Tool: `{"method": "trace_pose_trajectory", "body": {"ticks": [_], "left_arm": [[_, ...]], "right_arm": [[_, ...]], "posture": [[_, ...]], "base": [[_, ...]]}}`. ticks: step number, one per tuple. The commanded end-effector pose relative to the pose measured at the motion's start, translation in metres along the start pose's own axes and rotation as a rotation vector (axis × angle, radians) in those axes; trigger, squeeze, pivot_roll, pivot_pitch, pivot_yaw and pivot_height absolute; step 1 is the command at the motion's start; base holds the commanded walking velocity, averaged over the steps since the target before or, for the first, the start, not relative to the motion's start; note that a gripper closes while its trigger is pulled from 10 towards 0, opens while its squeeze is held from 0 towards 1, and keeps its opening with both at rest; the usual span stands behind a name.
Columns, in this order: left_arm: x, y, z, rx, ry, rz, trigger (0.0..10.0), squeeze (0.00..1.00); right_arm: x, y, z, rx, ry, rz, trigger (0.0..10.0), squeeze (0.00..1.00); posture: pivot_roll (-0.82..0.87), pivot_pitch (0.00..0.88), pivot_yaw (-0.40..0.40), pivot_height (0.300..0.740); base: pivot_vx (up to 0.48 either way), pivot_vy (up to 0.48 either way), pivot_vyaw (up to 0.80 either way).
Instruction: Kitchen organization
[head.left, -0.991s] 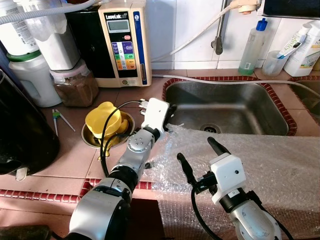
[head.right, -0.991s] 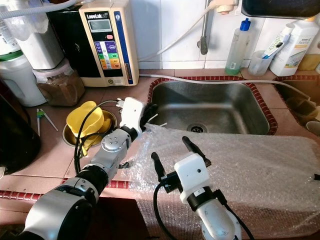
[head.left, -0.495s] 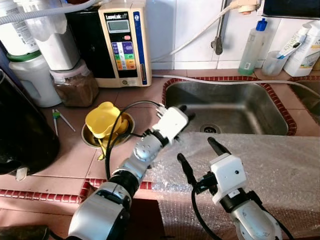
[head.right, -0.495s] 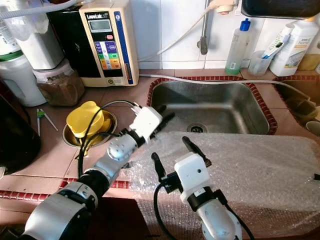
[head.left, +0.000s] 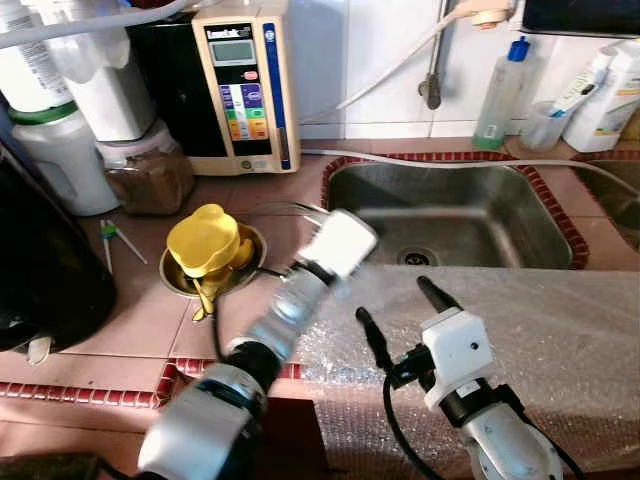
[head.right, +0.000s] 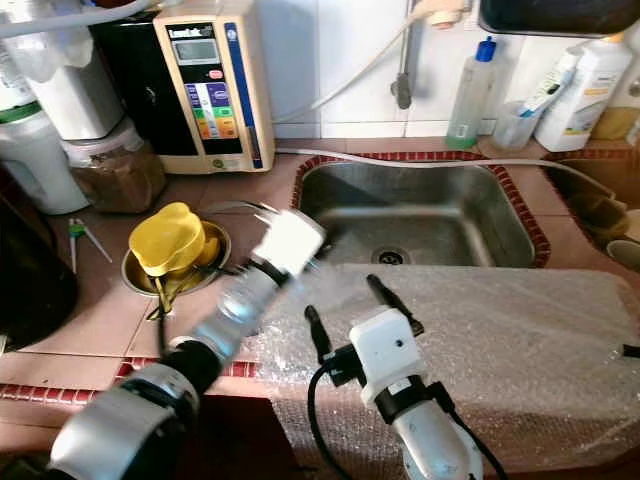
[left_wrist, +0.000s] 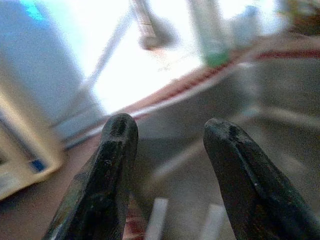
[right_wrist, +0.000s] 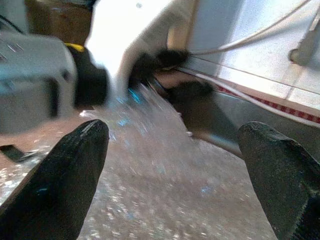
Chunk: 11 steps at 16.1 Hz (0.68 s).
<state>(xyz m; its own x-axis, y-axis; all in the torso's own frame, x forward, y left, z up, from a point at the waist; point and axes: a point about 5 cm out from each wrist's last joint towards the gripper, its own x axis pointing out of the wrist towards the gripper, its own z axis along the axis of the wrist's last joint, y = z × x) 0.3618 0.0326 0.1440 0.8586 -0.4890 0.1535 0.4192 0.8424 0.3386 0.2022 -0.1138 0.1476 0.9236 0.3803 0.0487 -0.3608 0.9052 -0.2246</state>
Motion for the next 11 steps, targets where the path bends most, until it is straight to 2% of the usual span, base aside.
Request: {"method": "trace_pose_trajectory", "body": {"ticks": [1,2,4,5,8,9,10,11], "left_arm": [[0.006,0.018,0.016,-0.016,-0.073,0.063,10.0,1.00],[0.005,0.033,0.023,-0.031,-0.118,0.103,10.0,1.00],[0.003,0.043,0.032,-0.040,-0.181,0.110,10.0,1.00],[-0.002,0.048,0.038,-0.037,-0.231,0.127,10.0,1.00],[-0.016,0.047,0.047,-0.040,-0.317,0.126,10.0,1.00],[-0.021,0.040,0.051,-0.034,-0.349,0.072,10.0,1.00],[-0.029,0.039,0.052,-0.034,-0.357,0.065,10.0,1.00],[-0.040,0.046,0.043,-0.022,-0.306,0.097,10.0,1.00]], "right_arm": [[0.001,-0.004,0.006,-0.009,-0.031,-0.026,10.0,0.00],[0.002,-0.008,0.007,-0.020,-0.038,-0.047,10.0,0.00],[0.002,-0.012,0.007,-0.031,-0.040,-0.059,10.0,0.00],[0.003,-0.015,0.007,-0.041,-0.046,-0.077,10.0,0.00],[0.004,-0.020,0.007,-0.047,-0.051,-0.092,10.0,0.00],[0.006,-0.021,0.007,-0.050,-0.052,-0.094,10.0,0.00],[0.007,-0.022,0.007,-0.055,-0.057,-0.096,10.0,0.00],[0.008,-0.025,0.007,-0.066,-0.060,-0.109,10.0,0.00]], "posture": [[-0.03,0.029,0.065,0.740],[-0.03,0.028,0.062,0.740],[-0.01,0.026,0.050,0.740],[-0.01,0.024,0.046,0.740],[0.01,0.018,0.034,0.740],[0.01,0.014,0.031,0.740],[0.02,0.011,0.030,0.740],[0.02,0.004,0.030,0.740]], "base": [[0.000,0.000,0.00],[0.000,0.000,0.00],[0.000,0.000,0.00],[0.000,0.000,0.00],[0.000,0.000,0.00],[0.000,0.000,0.00],[0.000,0.000,0.00],[0.000,0.000,0.00]]}}
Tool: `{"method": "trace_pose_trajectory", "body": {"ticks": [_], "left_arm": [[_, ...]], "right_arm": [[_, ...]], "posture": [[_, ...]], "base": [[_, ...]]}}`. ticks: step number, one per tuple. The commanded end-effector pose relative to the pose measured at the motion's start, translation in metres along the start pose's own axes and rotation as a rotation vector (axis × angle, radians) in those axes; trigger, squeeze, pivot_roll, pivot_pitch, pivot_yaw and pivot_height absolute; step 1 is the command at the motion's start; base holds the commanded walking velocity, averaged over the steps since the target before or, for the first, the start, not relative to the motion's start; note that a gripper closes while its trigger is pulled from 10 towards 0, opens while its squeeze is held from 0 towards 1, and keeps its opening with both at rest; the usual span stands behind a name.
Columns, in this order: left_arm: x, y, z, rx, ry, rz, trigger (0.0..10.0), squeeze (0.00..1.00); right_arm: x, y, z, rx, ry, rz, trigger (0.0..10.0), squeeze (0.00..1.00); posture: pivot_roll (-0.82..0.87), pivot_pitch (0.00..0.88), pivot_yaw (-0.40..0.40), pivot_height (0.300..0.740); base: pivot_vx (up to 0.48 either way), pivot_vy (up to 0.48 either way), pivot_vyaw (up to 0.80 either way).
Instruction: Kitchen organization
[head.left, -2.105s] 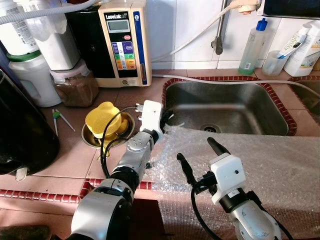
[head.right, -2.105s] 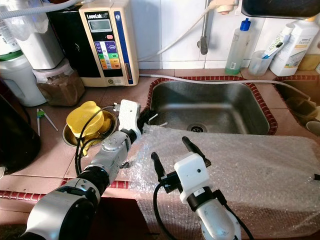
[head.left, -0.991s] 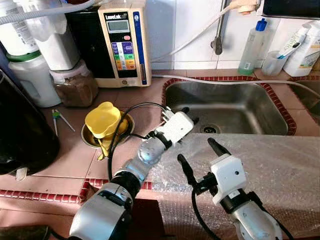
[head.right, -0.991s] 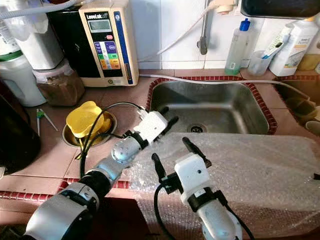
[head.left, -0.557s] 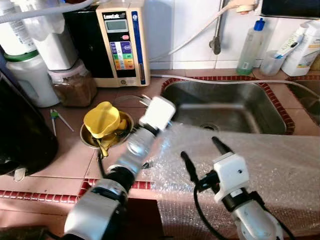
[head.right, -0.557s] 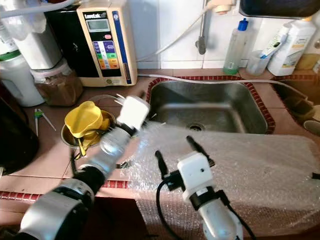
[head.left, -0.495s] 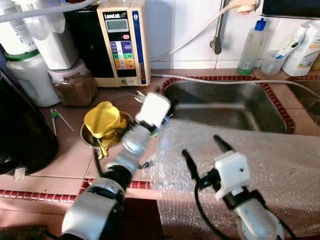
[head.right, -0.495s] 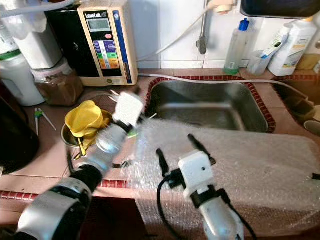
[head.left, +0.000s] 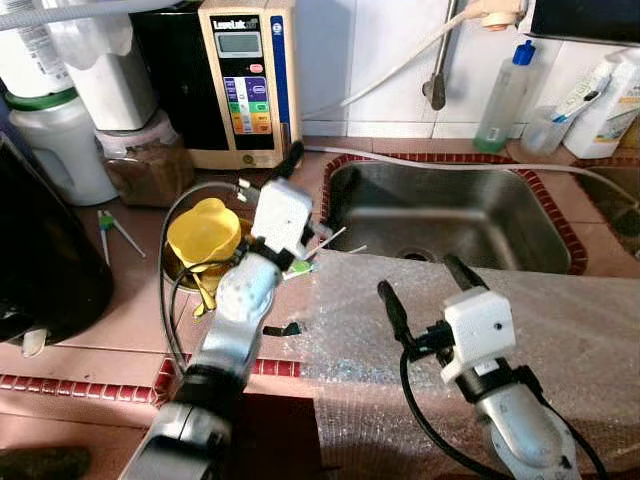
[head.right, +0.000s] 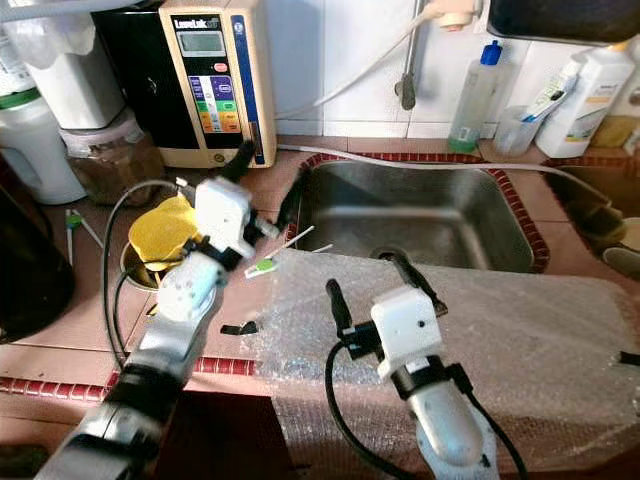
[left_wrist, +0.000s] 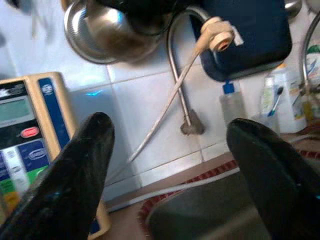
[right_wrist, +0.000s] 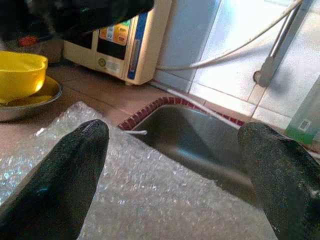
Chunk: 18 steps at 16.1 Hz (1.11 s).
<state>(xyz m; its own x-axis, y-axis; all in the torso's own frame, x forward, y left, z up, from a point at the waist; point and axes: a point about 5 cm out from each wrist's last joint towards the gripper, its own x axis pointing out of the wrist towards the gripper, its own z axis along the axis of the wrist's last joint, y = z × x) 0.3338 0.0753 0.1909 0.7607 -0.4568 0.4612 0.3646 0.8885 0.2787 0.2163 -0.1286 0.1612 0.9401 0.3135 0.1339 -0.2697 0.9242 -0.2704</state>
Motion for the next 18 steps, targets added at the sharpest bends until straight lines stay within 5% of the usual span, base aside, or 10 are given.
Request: {"method": "trace_pose_trajectory", "body": {"ticks": [1,6,11,12,18], "left_arm": [[-0.009,0.011,-0.001,0.038,0.028,0.030,10.0,1.00],[-0.049,0.041,-0.004,0.135,0.127,0.129,10.0,1.00],[-0.084,0.030,-0.014,0.118,0.243,0.137,10.0,1.00],[-0.091,0.026,-0.014,0.092,0.269,0.116,10.0,0.00],[-0.102,0.024,-0.008,0.110,0.314,0.122,10.0,0.00]], "right_arm": [[0.000,-0.006,-0.002,-0.014,0.005,-0.029,10.0,0.00],[0.000,-0.008,-0.004,-0.022,0.003,-0.047,10.0,0.00],[-0.008,-0.019,-0.010,-0.009,0.026,-0.149,10.0,0.00],[-0.012,-0.024,-0.012,0.002,0.036,-0.189,10.0,0.00],[-0.020,-0.027,-0.016,0.000,0.061,-0.208,10.0,0.00]], "posture": [[0.02,0.002,0.030,0.740],[0.04,0.000,0.027,0.740],[0.06,0.000,0.019,0.740],[0.06,0.000,0.016,0.740],[0.06,0.000,0.010,0.740]], "base": [[0.000,0.000,0.00],[0.000,0.000,0.00],[0.000,0.000,0.00],[0.000,0.000,0.00],[0.000,0.000,-0.35]]}}
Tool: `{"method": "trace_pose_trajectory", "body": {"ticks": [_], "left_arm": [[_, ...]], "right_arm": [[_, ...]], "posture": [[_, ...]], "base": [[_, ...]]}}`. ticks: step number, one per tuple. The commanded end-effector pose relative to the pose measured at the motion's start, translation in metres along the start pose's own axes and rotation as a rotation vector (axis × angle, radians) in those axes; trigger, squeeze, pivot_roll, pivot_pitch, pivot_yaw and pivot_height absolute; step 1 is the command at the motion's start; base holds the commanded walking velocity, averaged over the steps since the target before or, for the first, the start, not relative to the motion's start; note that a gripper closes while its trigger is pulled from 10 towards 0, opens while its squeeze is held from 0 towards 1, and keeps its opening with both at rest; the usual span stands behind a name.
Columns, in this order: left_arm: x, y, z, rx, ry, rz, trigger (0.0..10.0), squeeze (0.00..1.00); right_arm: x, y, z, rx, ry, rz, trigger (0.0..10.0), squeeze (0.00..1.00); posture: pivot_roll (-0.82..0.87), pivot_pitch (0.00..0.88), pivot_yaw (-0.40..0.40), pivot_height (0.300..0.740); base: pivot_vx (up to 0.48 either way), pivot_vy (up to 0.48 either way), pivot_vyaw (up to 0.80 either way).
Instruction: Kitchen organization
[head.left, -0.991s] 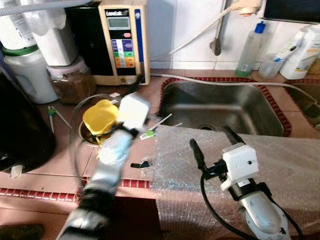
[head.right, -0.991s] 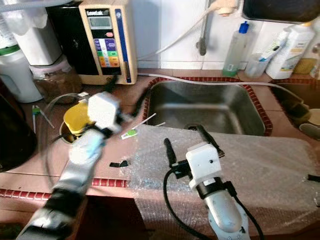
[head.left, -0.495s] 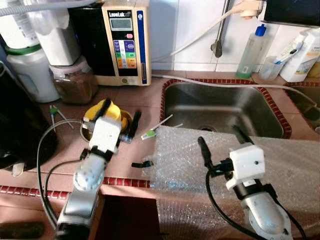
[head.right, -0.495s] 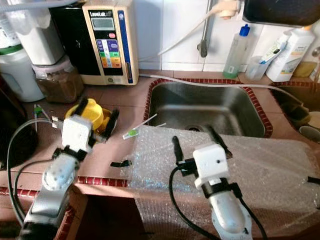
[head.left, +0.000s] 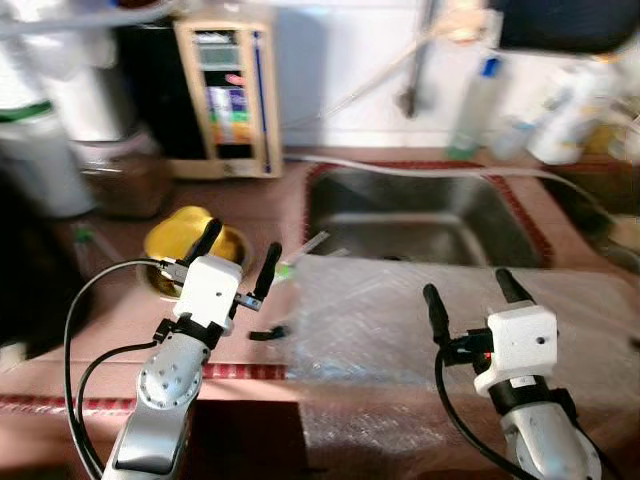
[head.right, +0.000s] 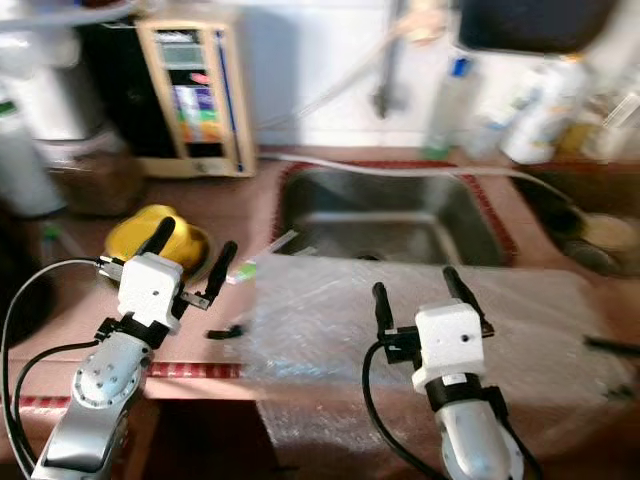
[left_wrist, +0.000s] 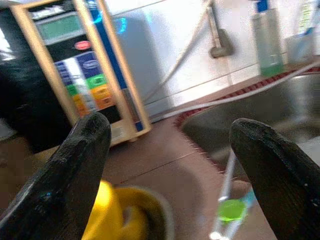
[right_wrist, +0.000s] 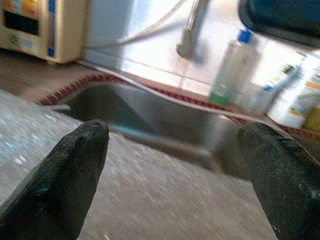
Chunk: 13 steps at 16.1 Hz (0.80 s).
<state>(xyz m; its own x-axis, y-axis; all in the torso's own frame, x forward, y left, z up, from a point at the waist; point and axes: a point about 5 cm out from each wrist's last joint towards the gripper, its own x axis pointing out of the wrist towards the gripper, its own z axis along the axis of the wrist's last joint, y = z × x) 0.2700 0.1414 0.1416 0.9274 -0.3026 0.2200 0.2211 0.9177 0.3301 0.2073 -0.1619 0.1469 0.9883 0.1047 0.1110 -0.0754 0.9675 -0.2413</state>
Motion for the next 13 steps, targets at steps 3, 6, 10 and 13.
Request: {"method": "trace_pose_trajectory", "body": {"ticks": [3,6,10,13], "left_arm": [[0.0008,-0.0009,0.0027,0.020,0.013,-0.001,10.0,0.00],[0.0039,-0.0010,0.0035,0.014,0.019,-0.007,10.0,0.00],[0.0064,-0.0028,0.0037,0.009,0.025,-0.014,10.0,0.00],[0.0069,-0.0031,0.0028,0.006,0.034,-0.017,10.0,0.00]], "right_arm": [[0.0016,0.0009,0.0044,-0.001,-0.023,0.010,10.0,0.00],[0.0016,0.0018,0.0046,0.000,-0.024,0.014,10.0,0.00],[0.0019,0.0026,0.0058,0.001,-0.029,0.010,10.0,0.00],[0.0022,0.0025,0.0062,-0.001,-0.031,0.008,10.0,0.00]], "posture": [[0.06,0.000,0.011,0.740],[0.05,0.000,0.015,0.740],[0.05,0.000,0.020,0.740],[0.04,0.000,0.019,0.740]], "base": [[0.000,0.000,0.00],[0.000,0.000,0.00],[0.000,-0.287,0.00],[0.000,-0.350,0.00]]}}
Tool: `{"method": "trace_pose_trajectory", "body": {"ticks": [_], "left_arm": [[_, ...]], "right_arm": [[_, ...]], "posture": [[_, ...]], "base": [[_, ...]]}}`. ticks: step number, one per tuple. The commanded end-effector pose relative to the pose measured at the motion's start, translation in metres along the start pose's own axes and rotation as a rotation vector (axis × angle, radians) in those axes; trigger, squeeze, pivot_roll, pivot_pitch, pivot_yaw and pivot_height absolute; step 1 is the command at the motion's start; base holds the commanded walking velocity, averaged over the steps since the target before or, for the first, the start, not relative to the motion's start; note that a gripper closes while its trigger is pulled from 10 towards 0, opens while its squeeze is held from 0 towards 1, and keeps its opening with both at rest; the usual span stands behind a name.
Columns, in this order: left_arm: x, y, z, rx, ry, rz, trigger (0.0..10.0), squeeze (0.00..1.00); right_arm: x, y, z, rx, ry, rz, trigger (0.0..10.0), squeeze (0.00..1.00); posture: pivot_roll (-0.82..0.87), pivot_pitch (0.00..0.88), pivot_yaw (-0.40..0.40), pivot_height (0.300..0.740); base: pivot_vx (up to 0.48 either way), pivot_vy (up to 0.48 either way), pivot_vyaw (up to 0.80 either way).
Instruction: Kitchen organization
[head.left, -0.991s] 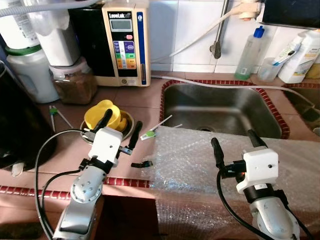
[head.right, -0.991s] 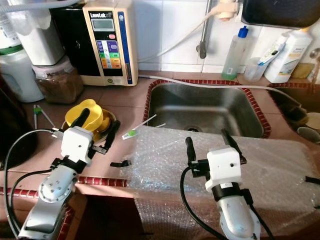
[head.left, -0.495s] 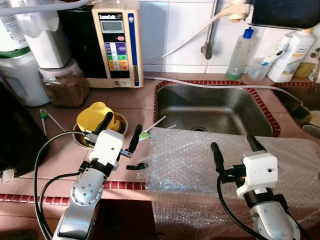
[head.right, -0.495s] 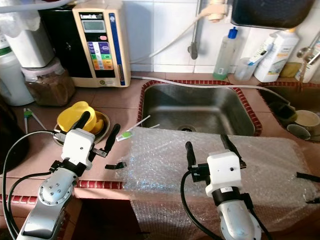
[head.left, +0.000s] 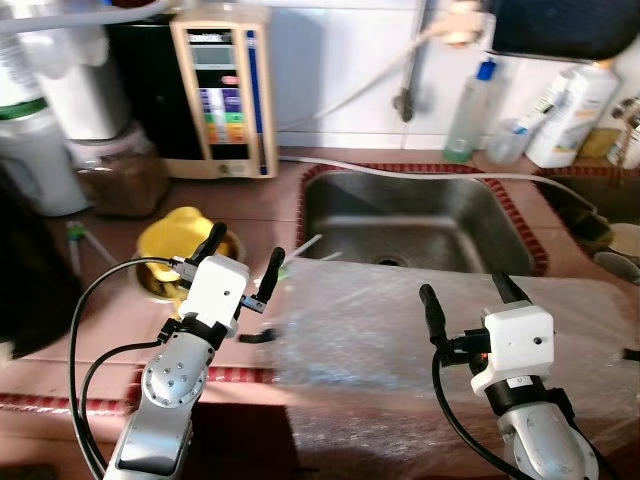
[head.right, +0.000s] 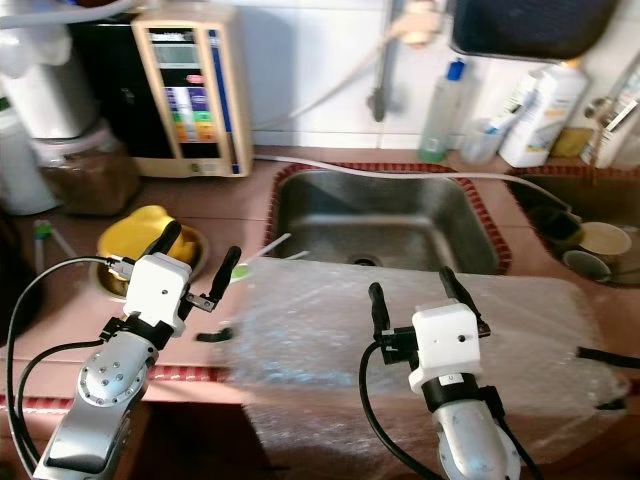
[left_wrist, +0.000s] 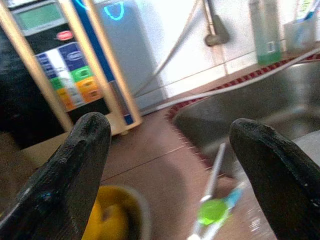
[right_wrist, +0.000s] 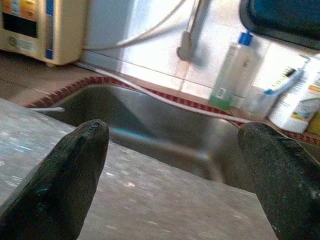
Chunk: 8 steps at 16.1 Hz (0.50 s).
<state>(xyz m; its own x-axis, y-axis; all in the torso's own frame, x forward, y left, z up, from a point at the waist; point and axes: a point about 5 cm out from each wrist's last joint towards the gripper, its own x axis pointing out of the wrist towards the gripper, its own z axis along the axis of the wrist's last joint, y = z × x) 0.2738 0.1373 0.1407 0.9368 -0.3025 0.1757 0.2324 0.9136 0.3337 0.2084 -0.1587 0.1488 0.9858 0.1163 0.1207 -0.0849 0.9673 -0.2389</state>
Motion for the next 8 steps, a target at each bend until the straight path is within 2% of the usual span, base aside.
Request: {"method": "trace_pose_trajectory", "body": {"ticks": [1,8], "left_arm": [[0.0023,0.0000,0.0035,0.001,-0.008,-0.004,10.0,0.00],[0.0045,-0.0010,0.0018,0.011,-0.001,-0.016,10.0,0.00]], "right_arm": [[0.0008,-0.0002,0.0038,-0.006,-0.018,-0.001,10.0,0.00],[0.0026,-0.0003,0.0048,-0.008,-0.022,-0.006,10.0,0.00]], "posture": [[0.04,0.000,0.019,0.740],[0.04,0.000,0.023,0.740]], "base": [[0.000,-0.390,0.00],[0.000,-0.372,0.00]]}}
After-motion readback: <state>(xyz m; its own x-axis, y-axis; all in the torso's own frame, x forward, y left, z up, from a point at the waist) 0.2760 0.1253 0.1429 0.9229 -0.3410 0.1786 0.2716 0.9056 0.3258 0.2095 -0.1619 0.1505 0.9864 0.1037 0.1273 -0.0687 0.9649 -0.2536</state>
